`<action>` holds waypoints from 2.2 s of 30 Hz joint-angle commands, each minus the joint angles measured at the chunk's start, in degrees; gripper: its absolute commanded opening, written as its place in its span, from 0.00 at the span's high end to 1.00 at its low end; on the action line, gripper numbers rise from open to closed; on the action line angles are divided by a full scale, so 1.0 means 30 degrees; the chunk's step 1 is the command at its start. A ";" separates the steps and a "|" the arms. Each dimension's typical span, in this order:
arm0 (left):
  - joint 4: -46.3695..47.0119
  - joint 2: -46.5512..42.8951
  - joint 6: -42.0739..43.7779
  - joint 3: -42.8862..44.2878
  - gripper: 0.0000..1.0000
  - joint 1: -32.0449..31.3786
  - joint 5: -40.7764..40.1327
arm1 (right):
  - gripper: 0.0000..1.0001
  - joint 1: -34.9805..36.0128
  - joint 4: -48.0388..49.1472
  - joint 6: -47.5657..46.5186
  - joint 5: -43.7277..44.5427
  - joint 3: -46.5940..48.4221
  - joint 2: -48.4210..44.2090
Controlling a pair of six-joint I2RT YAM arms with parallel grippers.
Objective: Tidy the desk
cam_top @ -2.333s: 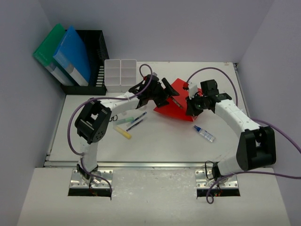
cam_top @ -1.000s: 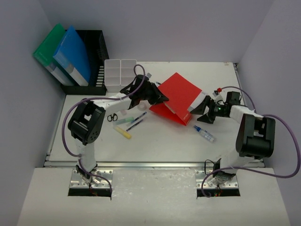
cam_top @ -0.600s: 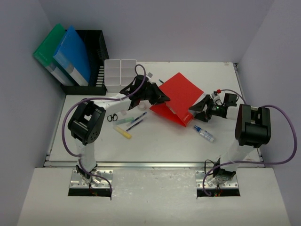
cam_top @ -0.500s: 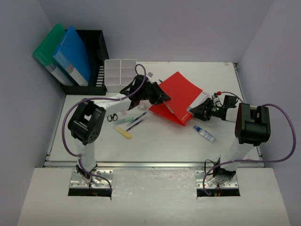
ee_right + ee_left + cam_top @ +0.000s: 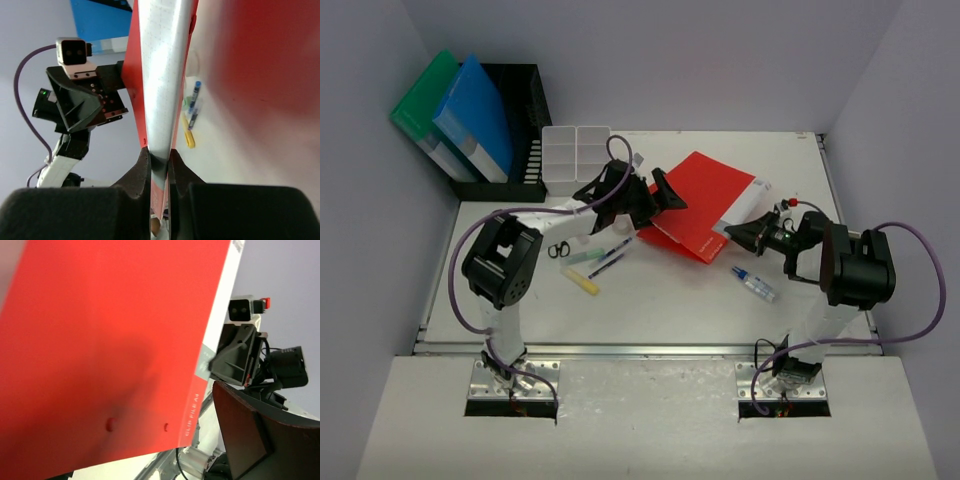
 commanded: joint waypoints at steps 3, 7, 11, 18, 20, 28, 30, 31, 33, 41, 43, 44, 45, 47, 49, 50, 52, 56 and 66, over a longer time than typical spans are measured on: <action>-0.1558 -0.4285 0.1872 -0.0217 0.00 0.0992 -0.0265 | 1.00 0.0074 0.6991 0.4700 -0.0082 -0.0020 -0.2144; -0.1541 -0.6031 0.1017 -0.1884 0.00 0.1074 0.0649 | 1.00 0.0074 0.9229 0.7297 0.0927 -0.0137 -0.2561; -0.0977 -0.6936 0.0245 -0.1993 0.00 0.1072 0.0885 | 1.00 0.0074 0.9721 0.8323 0.1836 -0.0373 -0.3449; -0.0351 -0.7340 -0.1088 -0.2474 0.00 0.0694 0.0949 | 1.00 0.0104 1.0617 0.9948 0.2645 0.0122 -0.4215; -0.0167 -0.7340 -0.1309 -0.2738 0.00 0.0592 0.0986 | 1.00 0.0104 1.0801 1.0359 0.2843 0.0343 -0.4288; 0.1500 -0.6536 -0.3079 -0.2893 0.00 -0.0244 0.1115 | 1.00 0.0485 1.0887 1.0829 0.3672 0.0637 -0.4880; 0.2000 -0.5937 -0.3325 -0.2315 0.00 -0.0478 0.0942 | 1.00 0.0873 1.1008 1.0928 0.3805 0.0587 -0.4928; 0.2034 -0.5817 -0.3363 -0.2080 0.00 -0.0502 0.0832 | 1.00 0.1013 1.1000 1.0950 0.3843 0.0550 -0.5008; 0.2201 -0.5200 -0.3547 -0.1619 0.00 -0.0567 0.0680 | 1.00 0.1284 1.0950 1.0950 0.3894 0.0455 -0.5212; 0.2971 -0.3571 -0.2639 0.0940 0.13 -0.0600 0.0588 | 1.00 0.2701 1.1194 1.1078 0.3759 -0.0059 -0.5648; 0.2986 -0.3680 -0.1721 0.1450 0.29 -0.0613 0.0531 | 1.00 0.2899 1.0970 1.0853 0.3633 -0.0432 -0.6032; 0.2960 -0.3812 -0.1229 0.1558 0.41 -0.0586 0.0465 | 1.00 0.2992 1.0758 1.0641 0.3527 -0.0631 -0.6258; 0.2905 -0.3969 -0.0720 0.1655 0.52 -0.0561 0.0405 | 1.00 0.3073 1.0566 1.0432 0.3407 -0.0837 -0.6448; 0.2598 -0.4344 0.0179 0.1810 0.66 -0.0537 0.0357 | 1.00 0.3177 1.0395 1.0135 0.3103 -0.1186 -0.6656; 0.2138 -0.4779 0.0800 0.1850 0.76 -0.0555 0.0253 | 1.00 0.3214 1.0307 0.9882 0.2593 -0.1349 -0.7004; 0.1947 -0.4993 0.1326 0.1893 0.79 -0.0566 0.0142 | 1.00 0.3248 1.0207 0.9751 0.2366 -0.1396 -0.7158; 0.1396 -0.5421 0.2188 0.2001 0.90 -0.0521 -0.0104 | 0.96 0.3268 0.9921 0.9450 0.1689 -0.1410 -0.7511; 0.0709 -0.6558 0.5378 0.1965 1.00 -0.0157 0.0682 | 0.51 0.3177 0.8386 0.8596 -0.0988 -0.0682 -0.8457; 0.0359 -0.9894 1.0115 0.0865 1.00 0.2237 0.6392 | 0.09 -0.0655 0.4960 0.5296 -0.9483 0.4800 -1.1374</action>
